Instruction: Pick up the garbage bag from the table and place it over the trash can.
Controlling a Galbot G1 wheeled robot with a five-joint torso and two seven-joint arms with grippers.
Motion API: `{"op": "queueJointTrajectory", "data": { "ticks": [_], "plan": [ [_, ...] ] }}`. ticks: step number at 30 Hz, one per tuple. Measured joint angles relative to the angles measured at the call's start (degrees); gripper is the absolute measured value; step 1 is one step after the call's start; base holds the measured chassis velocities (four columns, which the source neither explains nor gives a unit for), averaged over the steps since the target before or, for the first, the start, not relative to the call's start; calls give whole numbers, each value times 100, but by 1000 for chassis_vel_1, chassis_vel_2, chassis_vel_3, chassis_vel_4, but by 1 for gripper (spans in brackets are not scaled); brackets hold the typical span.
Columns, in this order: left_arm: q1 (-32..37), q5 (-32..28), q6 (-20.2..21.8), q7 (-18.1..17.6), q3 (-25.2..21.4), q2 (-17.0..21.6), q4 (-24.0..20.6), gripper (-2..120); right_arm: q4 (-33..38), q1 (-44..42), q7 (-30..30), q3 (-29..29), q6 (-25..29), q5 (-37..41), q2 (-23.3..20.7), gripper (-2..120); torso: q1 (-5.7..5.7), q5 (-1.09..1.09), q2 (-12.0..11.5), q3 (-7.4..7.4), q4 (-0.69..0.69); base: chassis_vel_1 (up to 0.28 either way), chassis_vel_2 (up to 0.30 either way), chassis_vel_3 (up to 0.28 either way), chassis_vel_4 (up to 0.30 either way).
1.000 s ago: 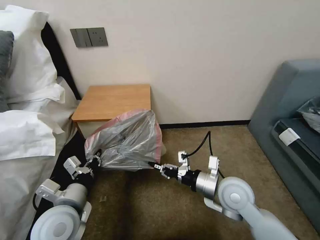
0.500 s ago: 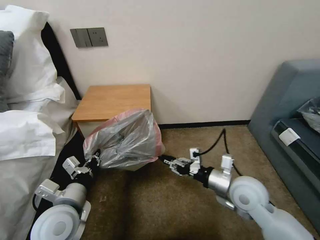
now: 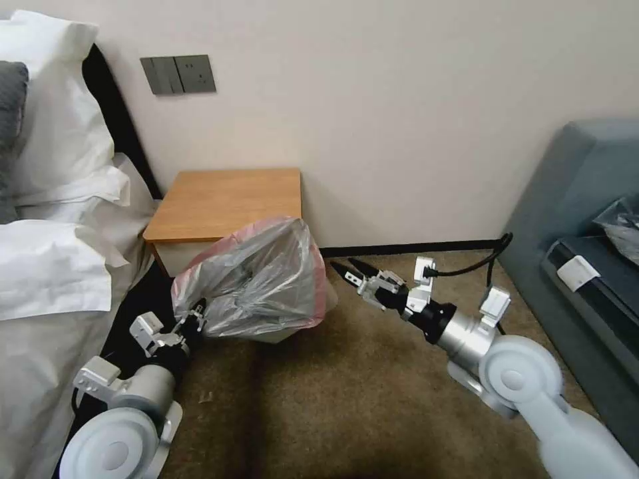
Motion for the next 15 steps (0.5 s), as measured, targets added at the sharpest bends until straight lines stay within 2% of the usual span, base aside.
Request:
{"op": "queueJointTrajectory", "data": {
  "ticks": [3, 15],
  "plan": [
    [11, -80, 37, 0, 14, -6, -22, 7, -158, 55, -36, -82, -18, 122, 281, 100, 0, 0, 0, 0, 0, 0, 0, 0, 0],
    [9, -257, 101, 9, 53, -30, -47, 7, -493, 307, -109, -196, -119, 368, 615, 100, 0, 0, 0, 0, 0, 0, 0, 0, 0]
  ]
}}
